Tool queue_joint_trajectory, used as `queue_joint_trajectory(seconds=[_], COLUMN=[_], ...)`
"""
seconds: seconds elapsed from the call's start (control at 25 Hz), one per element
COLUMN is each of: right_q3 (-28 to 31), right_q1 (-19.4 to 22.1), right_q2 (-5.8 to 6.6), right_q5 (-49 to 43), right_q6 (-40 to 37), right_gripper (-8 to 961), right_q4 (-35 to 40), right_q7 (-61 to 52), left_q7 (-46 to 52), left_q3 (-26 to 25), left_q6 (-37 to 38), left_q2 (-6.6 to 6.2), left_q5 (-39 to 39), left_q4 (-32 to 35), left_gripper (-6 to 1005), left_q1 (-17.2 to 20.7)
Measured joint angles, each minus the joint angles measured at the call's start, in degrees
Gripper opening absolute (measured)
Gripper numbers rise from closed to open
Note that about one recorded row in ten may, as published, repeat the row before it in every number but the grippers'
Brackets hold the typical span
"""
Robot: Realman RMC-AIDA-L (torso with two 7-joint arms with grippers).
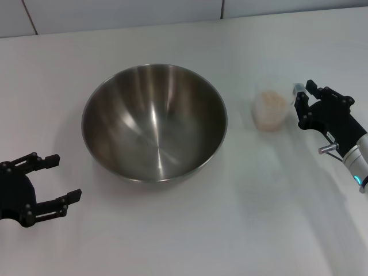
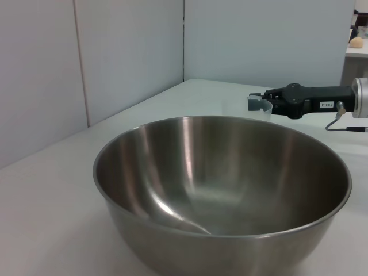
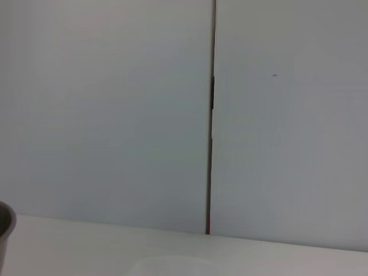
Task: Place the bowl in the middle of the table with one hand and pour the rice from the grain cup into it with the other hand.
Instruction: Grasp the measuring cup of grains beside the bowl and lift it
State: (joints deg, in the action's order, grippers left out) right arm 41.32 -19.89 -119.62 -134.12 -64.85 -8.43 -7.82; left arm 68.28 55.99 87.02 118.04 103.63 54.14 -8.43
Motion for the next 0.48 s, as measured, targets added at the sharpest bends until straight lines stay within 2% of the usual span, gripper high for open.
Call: queue_joint_trajectory(seconds=[0.28,0.48], right_q3=[-0.04,-0.06], right_q1=[0.09,0.73], right_q2=[0.00,0.00], right_q5=[0.00,0.00], right_q6=[-0.84,-4.78], right_gripper=[139,65], right_q4=[-0.20,-0.29], right_q7=[0.01,0.01], left_q7=[0.01,0.01], left_q3=[0.00,0.00], left_q6=[0.00,0.00], left_q2=[-0.07,-0.10], left_q5=[0.00,0.00], left_q4=[-0.06,-0.03], left_gripper=[829,829], left_q1=[0.00,0.00])
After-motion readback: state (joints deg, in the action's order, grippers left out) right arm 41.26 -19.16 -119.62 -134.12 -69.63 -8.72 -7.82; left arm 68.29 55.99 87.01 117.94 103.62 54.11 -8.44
